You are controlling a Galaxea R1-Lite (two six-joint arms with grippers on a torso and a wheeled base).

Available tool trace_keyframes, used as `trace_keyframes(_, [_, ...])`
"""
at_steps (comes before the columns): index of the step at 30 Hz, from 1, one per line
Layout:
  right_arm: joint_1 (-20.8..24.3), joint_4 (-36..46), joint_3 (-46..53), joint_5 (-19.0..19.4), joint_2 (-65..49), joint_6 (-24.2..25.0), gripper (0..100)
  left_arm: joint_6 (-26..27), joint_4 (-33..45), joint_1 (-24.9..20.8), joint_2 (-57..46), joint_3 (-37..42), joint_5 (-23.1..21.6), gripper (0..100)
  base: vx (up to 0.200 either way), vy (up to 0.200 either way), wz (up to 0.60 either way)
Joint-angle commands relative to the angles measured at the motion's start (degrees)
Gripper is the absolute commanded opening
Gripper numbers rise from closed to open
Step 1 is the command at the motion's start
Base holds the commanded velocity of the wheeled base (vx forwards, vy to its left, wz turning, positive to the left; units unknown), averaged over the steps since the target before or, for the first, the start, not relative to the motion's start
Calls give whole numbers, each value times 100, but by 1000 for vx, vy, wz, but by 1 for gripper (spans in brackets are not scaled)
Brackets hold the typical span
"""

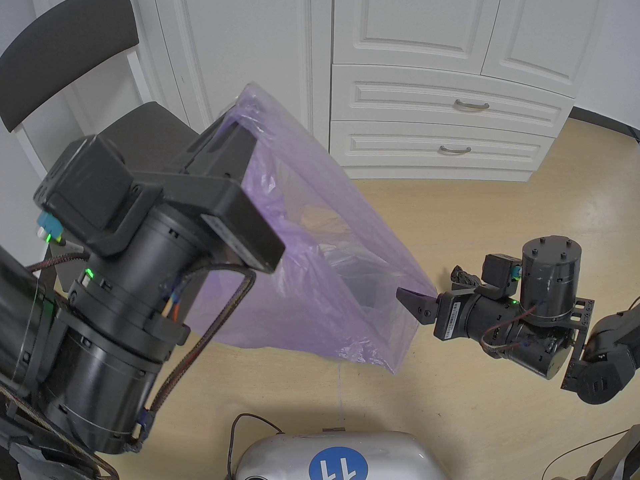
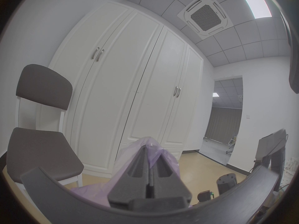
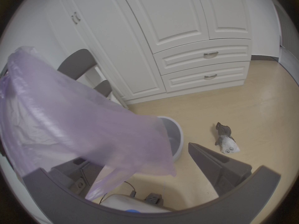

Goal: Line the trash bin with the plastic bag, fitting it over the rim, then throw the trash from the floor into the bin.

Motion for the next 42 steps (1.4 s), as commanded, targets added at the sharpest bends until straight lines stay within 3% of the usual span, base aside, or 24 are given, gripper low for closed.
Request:
trace_keyframes(1, [-360, -18, -188, -4, 439, 51, 100, 4, -6, -5, -32, 5, 4, 0, 0, 0, 0])
trace_keyframes(5, [-825, -1, -267, 110, 686, 42, 100, -31, -6, -5, 73, 13, 12, 0, 0, 0, 0])
trace_keyframes(9, [-843, 193, -12, 488, 624, -46, 100, -40, -6, -5, 135, -13, 12, 0, 0, 0, 0])
trace_keyframes(15, [-922, 641, 480, 1042, 439, -907, 100, -58, -6, 189, 55, -127, 12, 0, 0, 0, 0])
trace_keyframes(22, [-992, 597, 436, 1165, 352, -916, 100, -58, 3, 198, -50, -118, 12, 0, 0, 0, 0])
trace_keyframes(34, [-1265, 588, -197, 1209, 9, 183, 100, -58, 3, 127, -59, -118, 12, 0, 0, 0, 0])
trace_keyframes(39, [-1133, 535, -381, 1798, 299, 991, 100, -58, 3, 4, -59, -127, 12, 0, 0, 0, 0])
trace_keyframes(42, [-1133, 193, -381, 1851, 545, 1220, 100, -66, 3, -31, -59, -127, 12, 0, 0, 0, 0])
